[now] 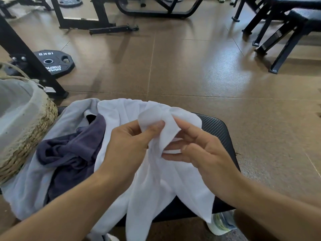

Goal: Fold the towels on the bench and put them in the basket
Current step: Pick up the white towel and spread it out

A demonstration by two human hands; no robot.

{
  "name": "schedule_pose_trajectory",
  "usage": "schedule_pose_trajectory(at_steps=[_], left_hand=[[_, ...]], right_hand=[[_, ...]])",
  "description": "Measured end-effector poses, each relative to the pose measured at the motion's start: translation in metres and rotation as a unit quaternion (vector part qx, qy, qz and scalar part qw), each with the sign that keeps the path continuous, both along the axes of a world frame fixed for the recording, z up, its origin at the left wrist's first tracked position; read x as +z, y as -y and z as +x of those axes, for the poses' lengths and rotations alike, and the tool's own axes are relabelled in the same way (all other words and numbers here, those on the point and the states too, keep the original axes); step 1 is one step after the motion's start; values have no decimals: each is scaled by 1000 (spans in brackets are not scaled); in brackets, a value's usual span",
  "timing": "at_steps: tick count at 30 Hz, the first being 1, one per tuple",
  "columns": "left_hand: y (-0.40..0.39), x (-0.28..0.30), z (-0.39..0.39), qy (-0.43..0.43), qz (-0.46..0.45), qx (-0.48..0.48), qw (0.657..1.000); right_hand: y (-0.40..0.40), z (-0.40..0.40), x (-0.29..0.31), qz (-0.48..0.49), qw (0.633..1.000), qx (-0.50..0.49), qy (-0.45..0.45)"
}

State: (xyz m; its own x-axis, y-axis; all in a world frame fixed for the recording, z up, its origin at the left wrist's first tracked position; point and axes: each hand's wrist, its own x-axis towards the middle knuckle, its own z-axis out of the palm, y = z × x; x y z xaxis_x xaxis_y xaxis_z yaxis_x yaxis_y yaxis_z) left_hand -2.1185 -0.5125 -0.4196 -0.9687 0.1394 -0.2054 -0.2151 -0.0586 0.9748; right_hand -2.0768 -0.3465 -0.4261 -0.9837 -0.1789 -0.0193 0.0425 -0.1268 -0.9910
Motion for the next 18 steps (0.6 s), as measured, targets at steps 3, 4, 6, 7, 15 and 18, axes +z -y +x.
schedule_pose_trajectory(at_steps=[3,4,6,7,15,18], left_hand=[[0,-3,-1,-7,-4,-5,1000],[-1,-3,0,-10,-10,-14,1000],[-1,-2,-1,-24,-35,-34,999],[-2,-2,0,-41,-54,-42,997],[-8,-2,6,-103,-164,-105,975],[-10,-4,9,-110,-176,-134,969]], right_hand=[[-1,0,-4,39,998,-18,-34],[-3,0,-4,77,995,-25,-57],[-7,-2,-3,168,979,-40,-109],[-9,-4,-2,209,968,-51,-131],[-24,-16,7,310,931,-125,-145],[-29,-17,8,329,928,-126,-123]])
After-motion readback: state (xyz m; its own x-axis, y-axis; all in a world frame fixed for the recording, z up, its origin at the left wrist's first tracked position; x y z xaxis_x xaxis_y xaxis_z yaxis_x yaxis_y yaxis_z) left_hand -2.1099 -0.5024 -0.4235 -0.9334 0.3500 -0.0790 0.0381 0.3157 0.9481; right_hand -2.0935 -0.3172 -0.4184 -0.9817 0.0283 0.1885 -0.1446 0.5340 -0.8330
